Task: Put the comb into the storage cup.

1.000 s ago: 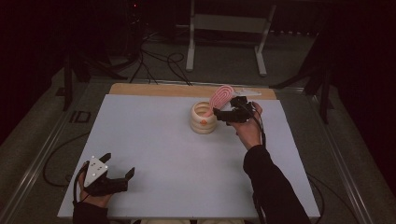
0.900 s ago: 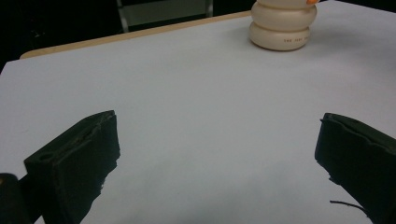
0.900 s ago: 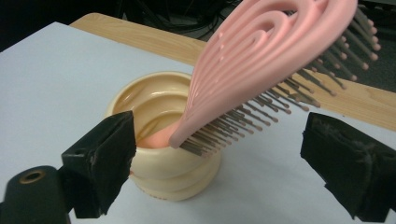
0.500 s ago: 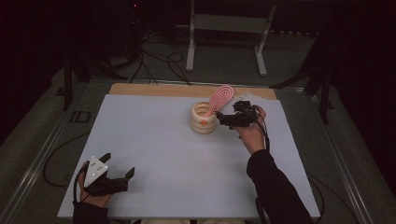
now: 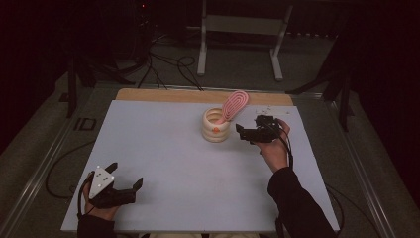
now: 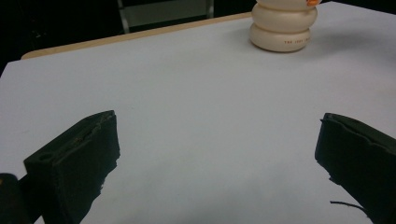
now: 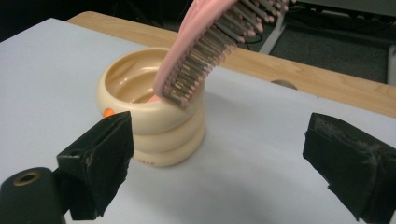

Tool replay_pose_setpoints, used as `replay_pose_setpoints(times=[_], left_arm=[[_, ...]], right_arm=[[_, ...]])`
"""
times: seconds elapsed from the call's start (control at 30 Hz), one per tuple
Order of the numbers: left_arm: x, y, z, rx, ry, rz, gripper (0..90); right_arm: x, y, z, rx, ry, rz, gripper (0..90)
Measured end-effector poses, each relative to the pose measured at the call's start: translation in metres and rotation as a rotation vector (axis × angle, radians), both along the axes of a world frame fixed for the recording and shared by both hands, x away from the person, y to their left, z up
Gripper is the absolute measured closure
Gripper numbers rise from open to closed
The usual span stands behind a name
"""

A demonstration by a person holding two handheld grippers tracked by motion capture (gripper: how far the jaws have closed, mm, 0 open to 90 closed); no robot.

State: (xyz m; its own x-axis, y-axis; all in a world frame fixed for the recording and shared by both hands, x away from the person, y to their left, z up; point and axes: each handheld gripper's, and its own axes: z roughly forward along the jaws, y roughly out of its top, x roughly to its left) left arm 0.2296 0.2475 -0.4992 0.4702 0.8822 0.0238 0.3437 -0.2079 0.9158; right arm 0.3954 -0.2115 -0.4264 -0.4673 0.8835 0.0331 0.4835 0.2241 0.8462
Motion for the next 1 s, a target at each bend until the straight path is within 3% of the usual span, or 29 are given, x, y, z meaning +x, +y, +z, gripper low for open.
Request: replay_pose_setpoints(times=[0.33,0.53,0.83,1.0], left_arm=[[0.000,-0.001,0.000,0.004,0.003,0.001,0.7],[0.000,-0.001,0.000,0.005,0.002,0.000,0.7],[0.000,-0.001,0.000,0.002,0.002,0.001,0.7],[0.000,0.000,0.000,-0.001,0.001,0.002,0.7]], right_arm=[[-0.015,-0.004,-0.004,-0.024,-0.024,0.009,8.6],[-0.024,-0.009,-0.006,-0.012,-0.031,0.013,8.6],[-0.046,-0.016,-0.007,0.006,-0.057,0.009,8.7],[-0.070,-0.021,-0.013,-0.009,-0.097,0.017,8.6]])
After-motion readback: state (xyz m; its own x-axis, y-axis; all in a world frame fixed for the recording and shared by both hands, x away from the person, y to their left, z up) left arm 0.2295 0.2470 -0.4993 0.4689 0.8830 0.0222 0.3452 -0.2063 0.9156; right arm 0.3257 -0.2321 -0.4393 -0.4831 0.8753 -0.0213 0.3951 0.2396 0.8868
